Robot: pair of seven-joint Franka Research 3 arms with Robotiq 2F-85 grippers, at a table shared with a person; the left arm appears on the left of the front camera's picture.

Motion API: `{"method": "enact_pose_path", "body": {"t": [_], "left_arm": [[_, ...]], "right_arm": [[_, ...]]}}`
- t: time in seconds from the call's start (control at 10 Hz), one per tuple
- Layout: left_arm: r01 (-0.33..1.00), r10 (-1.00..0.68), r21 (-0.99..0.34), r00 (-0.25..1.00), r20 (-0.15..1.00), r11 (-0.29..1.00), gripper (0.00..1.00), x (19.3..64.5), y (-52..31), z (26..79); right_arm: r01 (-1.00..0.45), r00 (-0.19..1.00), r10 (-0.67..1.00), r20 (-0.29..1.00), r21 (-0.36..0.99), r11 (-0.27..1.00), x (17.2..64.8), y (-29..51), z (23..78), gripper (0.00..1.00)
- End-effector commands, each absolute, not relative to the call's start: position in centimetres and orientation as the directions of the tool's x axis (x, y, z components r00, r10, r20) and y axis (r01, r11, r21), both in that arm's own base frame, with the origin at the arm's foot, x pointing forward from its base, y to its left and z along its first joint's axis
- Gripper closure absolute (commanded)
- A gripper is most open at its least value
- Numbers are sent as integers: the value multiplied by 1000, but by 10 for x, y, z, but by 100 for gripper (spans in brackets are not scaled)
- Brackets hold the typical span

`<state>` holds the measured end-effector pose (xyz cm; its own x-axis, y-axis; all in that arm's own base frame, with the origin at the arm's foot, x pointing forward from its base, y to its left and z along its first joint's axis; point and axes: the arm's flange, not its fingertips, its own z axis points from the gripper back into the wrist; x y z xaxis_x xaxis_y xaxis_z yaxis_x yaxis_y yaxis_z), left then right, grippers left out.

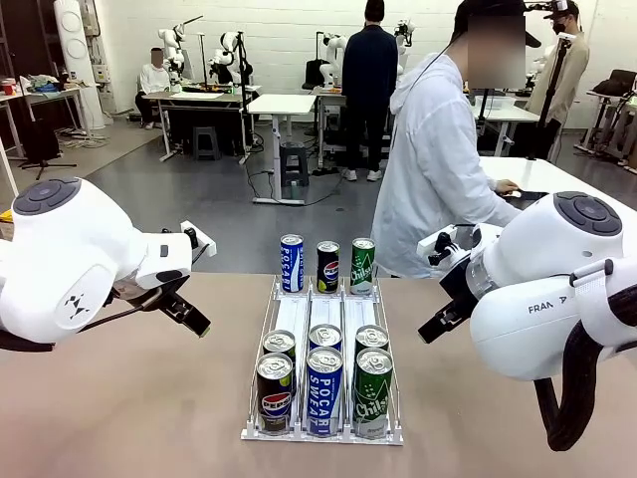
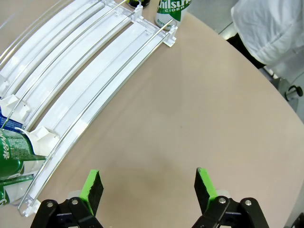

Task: Retrieve and hand over the desired beverage to the person.
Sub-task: Pick up a can of the same type that the person held from the Automatic Can Dispenser.

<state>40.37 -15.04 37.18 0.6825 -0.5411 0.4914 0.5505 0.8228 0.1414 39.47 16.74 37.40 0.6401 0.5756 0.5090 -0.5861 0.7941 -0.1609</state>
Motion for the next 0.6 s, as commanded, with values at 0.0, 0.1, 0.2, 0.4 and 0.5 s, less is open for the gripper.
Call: {"method": "enact_pose_path", "body": {"t": [0.0,0.1,0.2,0.4,0.5], "left_arm": [[550,-541,141,682,492,823,0,404,-150,372],[551,-541,141,682,491,823,0,404,-150,372],[558,-555,172,647,522,812,0,400,-146,420],[548,-546,192,608,577,814,0,411,-153,523],[565,-552,180,603,576,805,0,410,-168,567]], "right_arm": [[-586,640,575,509,-160,794,395,167,374,0],[-586,640,576,509,-161,794,395,167,374,0],[-589,570,598,564,-227,776,372,168,416,0],[-597,515,606,606,-254,761,338,164,497,0],[-589,509,588,629,-243,771,326,159,535,0]]}}
